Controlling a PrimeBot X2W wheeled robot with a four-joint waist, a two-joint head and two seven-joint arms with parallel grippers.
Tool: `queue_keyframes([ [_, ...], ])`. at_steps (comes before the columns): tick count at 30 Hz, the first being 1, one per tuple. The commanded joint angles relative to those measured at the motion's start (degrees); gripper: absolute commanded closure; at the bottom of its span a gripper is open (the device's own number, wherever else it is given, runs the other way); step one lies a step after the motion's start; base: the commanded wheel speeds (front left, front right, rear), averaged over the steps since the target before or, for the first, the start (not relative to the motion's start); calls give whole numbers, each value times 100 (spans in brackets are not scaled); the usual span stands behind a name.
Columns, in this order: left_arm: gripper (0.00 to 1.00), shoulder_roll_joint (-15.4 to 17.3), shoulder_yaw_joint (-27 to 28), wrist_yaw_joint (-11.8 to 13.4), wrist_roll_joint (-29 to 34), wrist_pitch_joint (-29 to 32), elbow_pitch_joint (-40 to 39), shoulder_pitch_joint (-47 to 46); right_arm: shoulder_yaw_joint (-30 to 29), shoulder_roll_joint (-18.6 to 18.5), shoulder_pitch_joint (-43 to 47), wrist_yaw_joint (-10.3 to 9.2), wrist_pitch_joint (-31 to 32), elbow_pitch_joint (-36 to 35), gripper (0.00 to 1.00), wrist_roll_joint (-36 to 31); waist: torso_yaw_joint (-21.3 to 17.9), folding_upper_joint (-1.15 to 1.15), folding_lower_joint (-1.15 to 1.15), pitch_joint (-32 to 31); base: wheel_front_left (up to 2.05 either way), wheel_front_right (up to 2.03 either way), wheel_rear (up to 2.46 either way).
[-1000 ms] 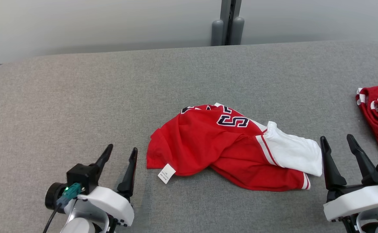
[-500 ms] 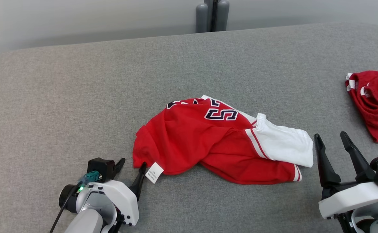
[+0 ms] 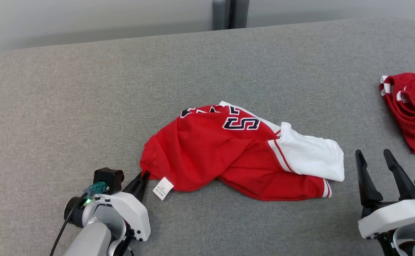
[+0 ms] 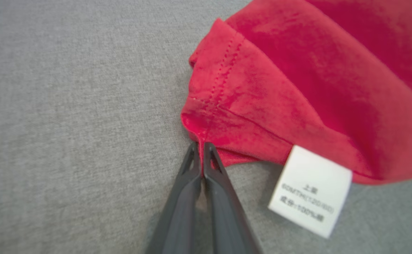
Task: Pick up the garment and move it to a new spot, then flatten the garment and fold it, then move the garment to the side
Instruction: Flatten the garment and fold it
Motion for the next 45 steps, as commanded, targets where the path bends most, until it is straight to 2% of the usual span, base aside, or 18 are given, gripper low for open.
queue_keyframes([
  [1,100,20,-54,-4,29,19,165,49,-68,-58,-106,1,28,162,0,50,50,0,0,40,0,0,0],
  [12,100,62,-96,26,63,-124,144,-215,-15,-432,-794,1,70,1458,0,287,262,0,0,349,0,0,0],
  [16,100,53,-136,28,72,-159,145,-295,173,-596,-1171,1,73,2038,0,386,344,0,0,500,0,0,0],
  [24,100,54,-168,50,52,-299,172,-360,920,-888,-1534,4,280,2988,0,423,444,0,0,631,0,0,0],
  [25,100,61,-166,56,49,-325,162,-364,1052,-934,-1523,8,333,3065,7,368,450,0,0,634,0,0,0],
  [26,100,67,-167,59,43,-346,153,-367,1159,-973,-1491,8,367,3122,32,323,457,0,0,633,0,0,0],
  [27,100,80,-161,71,39,-372,142,-372,1244,-959,-1454,8,394,3159,51,353,462,0,0,633,0,0,0],
  [28,100,94,-154,78,31,-391,128,-376,1328,-969,-1418,9,421,3182,59,356,463,0,0,632,0,0,0],
  [29,100,106,-151,84,21,-400,116,-377,1400,-970,-1373,15,436,3186,76,364,461,0,0,631,0,0,0],
  [30,100,116,-147,90,16,-412,109,-377,1449,-937,-1321,15,432,3171,100,445,460,0,0,628,0,0,0],
  [35,100,144,-120,122,-17,-489,35,-345,1417,-900,-1187,14,250,3074,100,615,411,0,0,604,0,0,0],
  [40,100,185,-82,141,-44,-708,-182,-333,1051,-914,-1335,0,-273,2726,100,643,351,0,0,517,0,0,0],
  [45,100,259,38,274,-38,-966,-602,-332,763,-972,-1431,0,-614,2283,100,535,324,0,0,396,0,0,0],
])
